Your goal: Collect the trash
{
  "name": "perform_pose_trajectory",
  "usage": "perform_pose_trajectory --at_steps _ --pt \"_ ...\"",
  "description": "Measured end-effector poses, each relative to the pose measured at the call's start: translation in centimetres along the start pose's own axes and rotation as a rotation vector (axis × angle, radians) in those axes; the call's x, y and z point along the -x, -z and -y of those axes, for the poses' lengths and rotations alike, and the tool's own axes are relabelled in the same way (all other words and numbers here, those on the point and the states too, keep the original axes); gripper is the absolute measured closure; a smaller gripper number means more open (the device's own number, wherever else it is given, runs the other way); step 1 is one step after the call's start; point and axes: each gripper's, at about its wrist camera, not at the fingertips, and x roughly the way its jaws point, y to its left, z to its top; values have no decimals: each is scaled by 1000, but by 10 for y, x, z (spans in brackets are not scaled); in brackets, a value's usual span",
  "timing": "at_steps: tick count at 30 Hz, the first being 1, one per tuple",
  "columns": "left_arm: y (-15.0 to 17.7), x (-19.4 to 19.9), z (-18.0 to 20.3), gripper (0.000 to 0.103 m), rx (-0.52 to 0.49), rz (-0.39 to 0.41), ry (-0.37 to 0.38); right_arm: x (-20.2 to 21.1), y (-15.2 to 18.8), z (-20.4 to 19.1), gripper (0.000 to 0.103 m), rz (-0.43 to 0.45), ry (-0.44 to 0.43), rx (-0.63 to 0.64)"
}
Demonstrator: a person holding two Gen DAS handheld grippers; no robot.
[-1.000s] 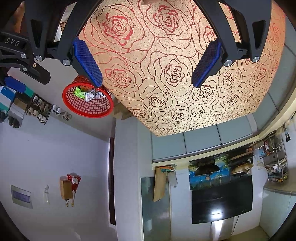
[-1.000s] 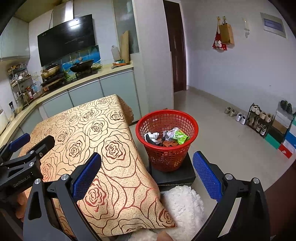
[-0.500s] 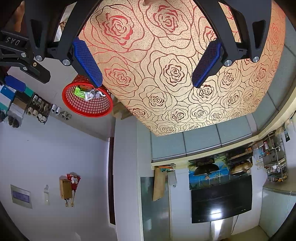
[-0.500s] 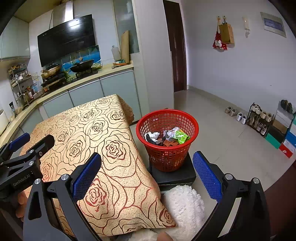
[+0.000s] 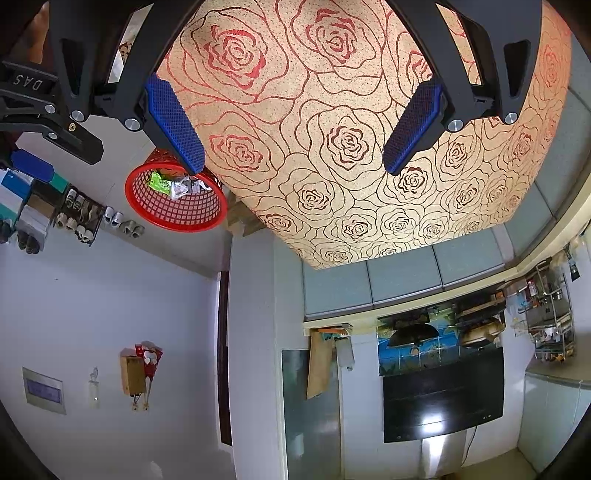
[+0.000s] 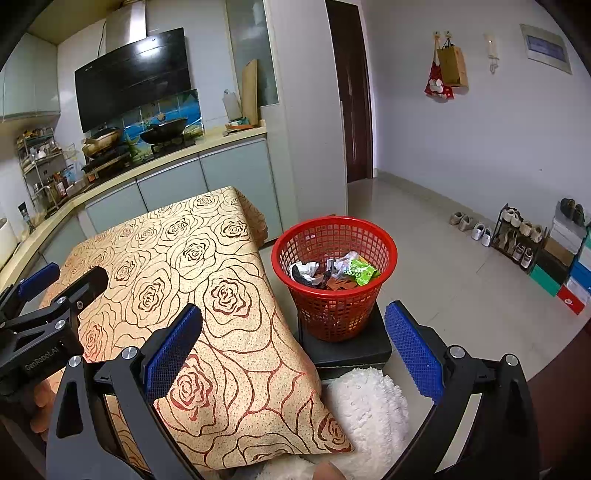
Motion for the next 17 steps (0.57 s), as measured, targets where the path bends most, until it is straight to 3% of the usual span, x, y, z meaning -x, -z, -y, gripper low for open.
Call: perform_pose_trajectory --at_steps 17 --pt "-2 -1 3 9 0 -12 17 -1 3 -1 7 -2 -3 0"
